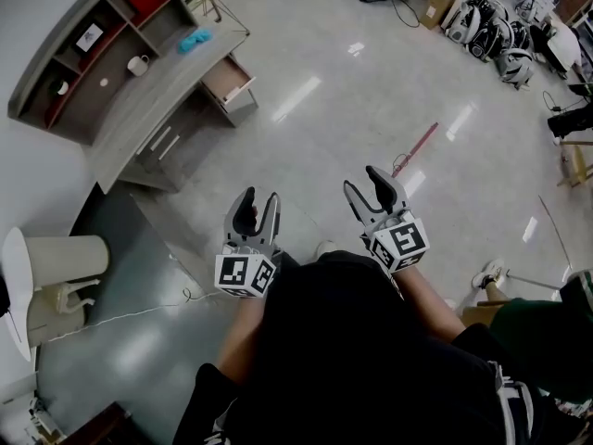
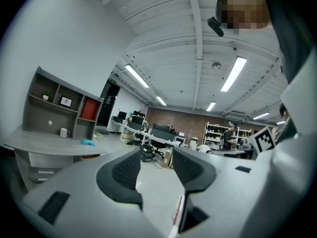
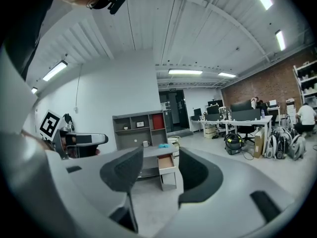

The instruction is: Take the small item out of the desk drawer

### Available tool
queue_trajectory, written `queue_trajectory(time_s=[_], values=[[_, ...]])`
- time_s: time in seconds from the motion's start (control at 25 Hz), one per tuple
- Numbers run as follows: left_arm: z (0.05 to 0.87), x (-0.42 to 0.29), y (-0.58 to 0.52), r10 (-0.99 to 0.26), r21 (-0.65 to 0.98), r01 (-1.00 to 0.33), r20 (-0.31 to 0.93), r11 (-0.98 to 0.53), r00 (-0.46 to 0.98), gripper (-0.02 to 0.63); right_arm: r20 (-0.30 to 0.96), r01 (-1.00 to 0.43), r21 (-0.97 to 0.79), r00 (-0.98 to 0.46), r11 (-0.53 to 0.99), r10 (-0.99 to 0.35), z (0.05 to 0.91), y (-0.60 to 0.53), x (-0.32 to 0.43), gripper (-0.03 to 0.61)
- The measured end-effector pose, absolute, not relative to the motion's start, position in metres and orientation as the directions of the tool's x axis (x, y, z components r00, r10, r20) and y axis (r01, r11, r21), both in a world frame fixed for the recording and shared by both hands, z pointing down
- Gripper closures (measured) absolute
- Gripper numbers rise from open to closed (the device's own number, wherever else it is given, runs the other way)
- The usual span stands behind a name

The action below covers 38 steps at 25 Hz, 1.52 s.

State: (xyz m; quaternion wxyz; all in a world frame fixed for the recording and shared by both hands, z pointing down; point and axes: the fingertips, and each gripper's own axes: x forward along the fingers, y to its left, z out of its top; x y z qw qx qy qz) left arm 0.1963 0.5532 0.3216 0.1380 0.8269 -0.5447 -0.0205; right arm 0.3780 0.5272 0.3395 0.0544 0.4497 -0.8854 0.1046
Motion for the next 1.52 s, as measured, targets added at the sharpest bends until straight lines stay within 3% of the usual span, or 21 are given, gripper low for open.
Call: queue_trajectory(time_s=[0.68, 1.52], values=[[0.360, 0.166, 0.501, -0.904, 0.296, -0.893, 0.161, -0.338, 0.395, 0.434, 0.253, -0.804, -0.157, -0.594, 0.574, -0.763, 0.371, 0.464, 0.349, 0.371], [0.381, -0.023, 0.210, -0.907, 0.371, -0.875, 0.158, -0.311, 0.390, 0.433, 0.394, -0.749, -0.128, -0.640, 0.650, -0.660, 0.373, 0.182, 0.148, 0.353]])
